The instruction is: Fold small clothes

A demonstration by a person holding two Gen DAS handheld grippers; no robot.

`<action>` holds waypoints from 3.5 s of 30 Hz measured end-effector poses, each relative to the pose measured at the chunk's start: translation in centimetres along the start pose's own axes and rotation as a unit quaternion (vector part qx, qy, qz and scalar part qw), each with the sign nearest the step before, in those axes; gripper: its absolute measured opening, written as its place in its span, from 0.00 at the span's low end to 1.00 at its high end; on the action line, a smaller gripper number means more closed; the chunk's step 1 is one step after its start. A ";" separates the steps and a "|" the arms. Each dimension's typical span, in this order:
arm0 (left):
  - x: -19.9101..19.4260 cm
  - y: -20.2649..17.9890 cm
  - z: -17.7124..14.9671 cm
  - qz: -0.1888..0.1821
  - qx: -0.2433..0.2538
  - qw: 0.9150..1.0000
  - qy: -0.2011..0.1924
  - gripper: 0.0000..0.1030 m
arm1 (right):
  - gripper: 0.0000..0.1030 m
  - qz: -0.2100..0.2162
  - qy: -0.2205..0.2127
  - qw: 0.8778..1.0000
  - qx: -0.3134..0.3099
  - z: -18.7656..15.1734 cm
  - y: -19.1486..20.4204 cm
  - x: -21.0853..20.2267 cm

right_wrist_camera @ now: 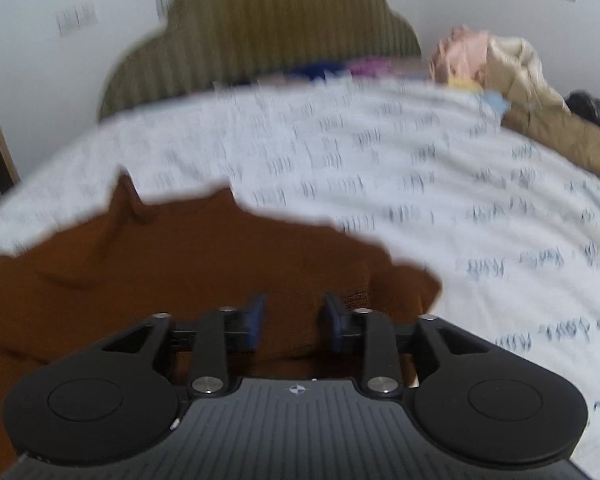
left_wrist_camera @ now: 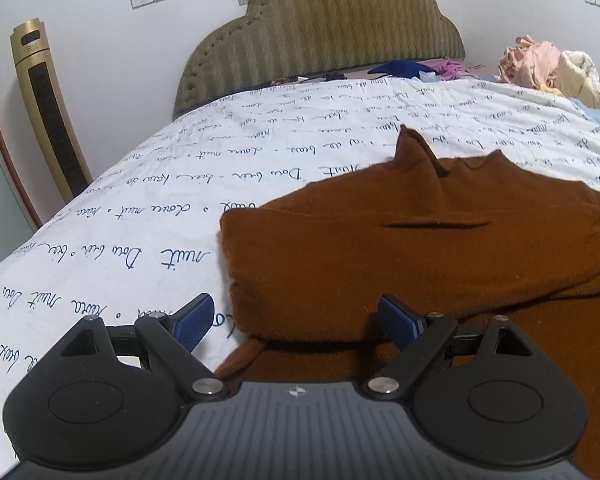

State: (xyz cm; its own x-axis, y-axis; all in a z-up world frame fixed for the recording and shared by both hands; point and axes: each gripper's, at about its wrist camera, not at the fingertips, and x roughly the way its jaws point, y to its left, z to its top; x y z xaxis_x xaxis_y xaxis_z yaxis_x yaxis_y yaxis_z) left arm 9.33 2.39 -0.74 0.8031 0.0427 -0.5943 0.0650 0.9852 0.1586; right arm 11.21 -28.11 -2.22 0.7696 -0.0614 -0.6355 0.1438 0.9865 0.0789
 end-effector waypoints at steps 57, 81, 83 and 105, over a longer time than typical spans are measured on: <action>-3.1 -3.0 -5.8 0.037 0.048 0.997 -0.042 0.97 | 1.00 0.021 -0.038 0.998 -0.044 -10.4 7.5 -7.9; -3.3 -2.2 -5.8 0.017 0.006 1.000 -0.008 0.97 | 1.00 0.013 -0.044 0.998 -0.046 -11.0 7.6 -8.7; -3.4 -1.8 -6.0 0.009 -0.007 1.000 -0.003 0.97 | 1.00 0.013 -0.043 0.998 -0.046 -11.2 7.6 -8.9; -5.8 0.3 -7.5 -0.039 -0.018 0.999 -0.005 0.97 | 1.00 0.023 -0.036 0.998 -0.053 -13.2 7.7 -10.8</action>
State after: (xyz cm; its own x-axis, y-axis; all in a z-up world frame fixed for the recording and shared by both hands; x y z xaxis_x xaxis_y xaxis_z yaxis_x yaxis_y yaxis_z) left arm 0.21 3.65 -3.19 0.8020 -0.0353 -0.5962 0.1059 0.9908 0.0837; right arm -4.15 -17.85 -4.90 0.8171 -0.0222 -0.5761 0.0433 0.9988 0.0228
